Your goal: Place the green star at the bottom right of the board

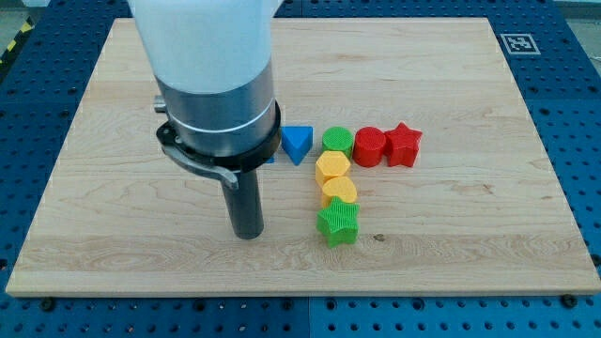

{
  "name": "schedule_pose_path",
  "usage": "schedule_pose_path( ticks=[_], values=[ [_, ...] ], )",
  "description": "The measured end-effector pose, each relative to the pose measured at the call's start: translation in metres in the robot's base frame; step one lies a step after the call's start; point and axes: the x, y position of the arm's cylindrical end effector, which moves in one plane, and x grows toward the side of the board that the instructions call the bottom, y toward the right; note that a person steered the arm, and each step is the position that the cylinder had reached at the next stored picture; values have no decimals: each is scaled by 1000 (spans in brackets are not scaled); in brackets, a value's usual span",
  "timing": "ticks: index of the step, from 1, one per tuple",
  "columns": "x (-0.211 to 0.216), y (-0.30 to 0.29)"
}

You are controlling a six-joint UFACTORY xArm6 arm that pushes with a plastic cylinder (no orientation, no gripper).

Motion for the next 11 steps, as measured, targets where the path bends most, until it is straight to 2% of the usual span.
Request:
schedule_pose_path(
  ticks=[3, 5, 6, 9, 11],
  values=[
    [1, 95],
    [16, 103],
    [8, 128],
    [6, 157],
    [-12, 178]
  ],
)
